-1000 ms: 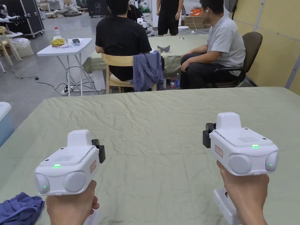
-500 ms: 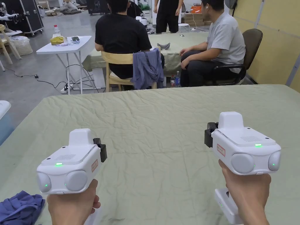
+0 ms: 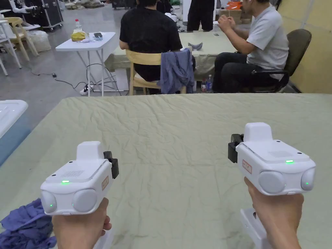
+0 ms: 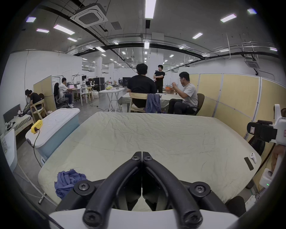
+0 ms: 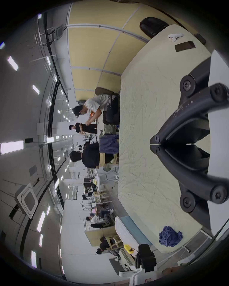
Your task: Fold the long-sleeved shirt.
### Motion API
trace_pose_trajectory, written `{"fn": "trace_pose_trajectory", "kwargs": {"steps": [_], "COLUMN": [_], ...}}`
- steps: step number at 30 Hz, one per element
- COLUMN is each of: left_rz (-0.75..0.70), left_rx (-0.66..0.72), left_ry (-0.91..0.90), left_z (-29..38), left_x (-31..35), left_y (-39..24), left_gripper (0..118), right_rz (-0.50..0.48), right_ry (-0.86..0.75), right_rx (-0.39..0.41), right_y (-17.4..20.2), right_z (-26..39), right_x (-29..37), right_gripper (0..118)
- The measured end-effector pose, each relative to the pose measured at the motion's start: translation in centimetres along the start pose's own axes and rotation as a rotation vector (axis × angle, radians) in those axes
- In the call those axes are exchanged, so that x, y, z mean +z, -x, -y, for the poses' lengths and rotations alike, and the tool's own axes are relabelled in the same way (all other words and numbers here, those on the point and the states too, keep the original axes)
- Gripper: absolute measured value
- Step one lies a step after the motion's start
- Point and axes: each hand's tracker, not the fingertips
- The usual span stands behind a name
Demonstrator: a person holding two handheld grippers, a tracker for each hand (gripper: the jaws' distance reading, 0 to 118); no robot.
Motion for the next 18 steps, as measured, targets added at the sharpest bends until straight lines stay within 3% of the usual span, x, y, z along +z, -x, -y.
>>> {"fn": "trace_pose_trajectory", "kwargs": {"steps": [18], "left_rz": [-0.378], "left_rx": [0.139], "left_ry": [0.05], "left_z": [5.3], "left_x": [7.9], "left_y": [16.2], "left_gripper": [0], "right_rz": [-0.447], "right_ry": [0.029], "right_rx": [0.19], "right_y": [21.1], "right_z": [1.1], "right_x": [-3.1], "right_gripper": [1]}}
